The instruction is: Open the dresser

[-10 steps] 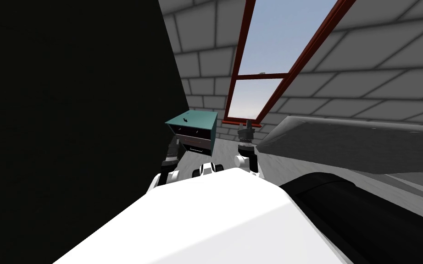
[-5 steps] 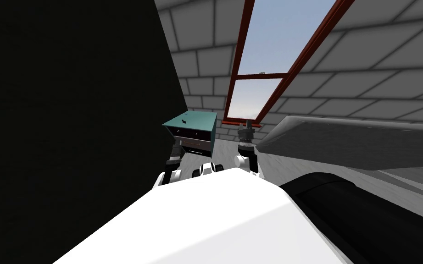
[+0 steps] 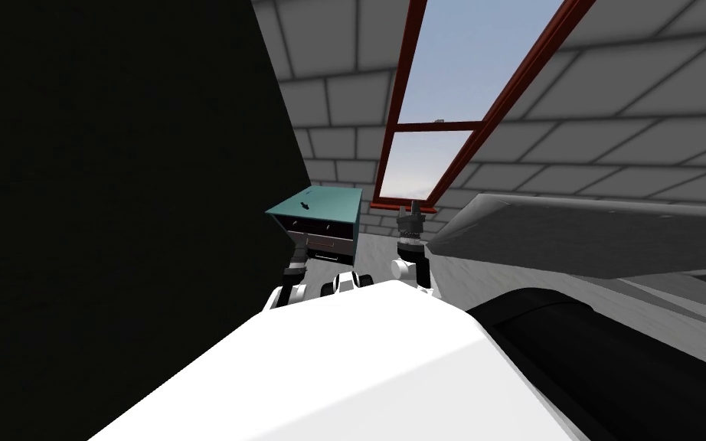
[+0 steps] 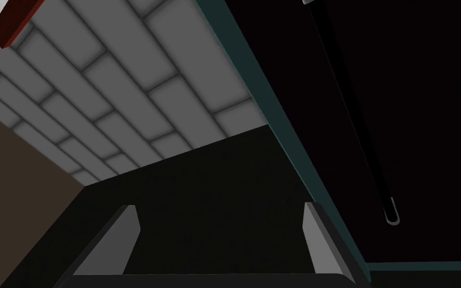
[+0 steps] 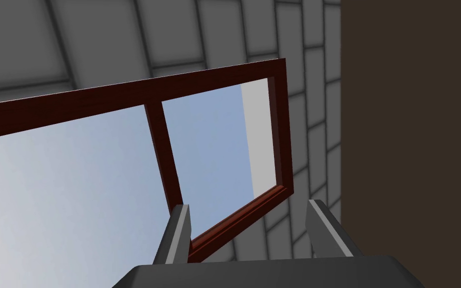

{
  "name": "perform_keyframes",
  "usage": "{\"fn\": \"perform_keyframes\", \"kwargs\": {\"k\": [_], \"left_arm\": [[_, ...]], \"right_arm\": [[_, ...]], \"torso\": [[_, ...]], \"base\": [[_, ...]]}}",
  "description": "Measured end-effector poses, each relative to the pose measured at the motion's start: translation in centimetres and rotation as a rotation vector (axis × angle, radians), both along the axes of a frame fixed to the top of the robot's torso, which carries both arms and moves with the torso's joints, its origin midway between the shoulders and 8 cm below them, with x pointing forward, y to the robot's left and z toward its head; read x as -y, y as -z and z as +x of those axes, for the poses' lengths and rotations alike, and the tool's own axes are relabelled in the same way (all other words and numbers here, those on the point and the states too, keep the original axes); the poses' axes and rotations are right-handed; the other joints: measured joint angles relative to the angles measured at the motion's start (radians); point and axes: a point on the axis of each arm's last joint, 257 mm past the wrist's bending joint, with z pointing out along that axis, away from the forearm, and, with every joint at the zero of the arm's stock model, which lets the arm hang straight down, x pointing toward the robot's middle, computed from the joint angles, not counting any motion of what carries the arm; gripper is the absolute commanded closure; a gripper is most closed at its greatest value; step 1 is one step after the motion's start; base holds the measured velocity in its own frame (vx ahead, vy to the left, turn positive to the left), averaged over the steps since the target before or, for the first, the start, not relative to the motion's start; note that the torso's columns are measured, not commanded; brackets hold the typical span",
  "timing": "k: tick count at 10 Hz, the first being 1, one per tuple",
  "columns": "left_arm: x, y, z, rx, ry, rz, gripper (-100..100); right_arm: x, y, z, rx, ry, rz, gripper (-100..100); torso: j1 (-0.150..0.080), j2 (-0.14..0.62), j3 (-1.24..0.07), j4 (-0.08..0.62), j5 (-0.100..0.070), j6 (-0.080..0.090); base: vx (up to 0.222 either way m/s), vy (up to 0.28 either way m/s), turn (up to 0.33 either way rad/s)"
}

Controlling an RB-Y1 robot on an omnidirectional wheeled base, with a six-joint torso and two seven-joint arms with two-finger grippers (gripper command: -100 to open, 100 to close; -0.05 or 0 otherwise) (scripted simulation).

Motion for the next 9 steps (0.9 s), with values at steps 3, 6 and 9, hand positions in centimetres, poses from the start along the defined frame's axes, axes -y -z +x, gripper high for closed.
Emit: {"fn": "perform_keyframes", "kwargs": {"k": [3, 6, 9], "left_arm": [[0.4, 1.9, 0.4, -0.033, 0.014, 0.028, -100], [1.1, 4.3, 0.7, -0.069, 0.030, 0.056, -100], [1.6, 6.7, 0.6, -0.105, 0.047, 0.088, -100]], "right_arm": [[0.0, 0.0, 0.0, 0.000, 0.000, 0.000, 0], [0.0, 0.0, 0.0, 0.000, 0.000, 0.000, 0], [0.0, 0.0, 0.0, 0.000, 0.000, 0.000, 0]], "torso": [[0.001, -0.002, -0.001, -0.001, 0.000, 0.000], [0.001, -0.002, -0.001, -0.001, 0.000, 0.000], [0.001, -0.001, 0.000, 0.000, 0.000, 0.000]], "base": [[0.075, 0.026, -0.055], [0.088, 0.035, -0.055], [0.076, 0.038, -0.060]]}}
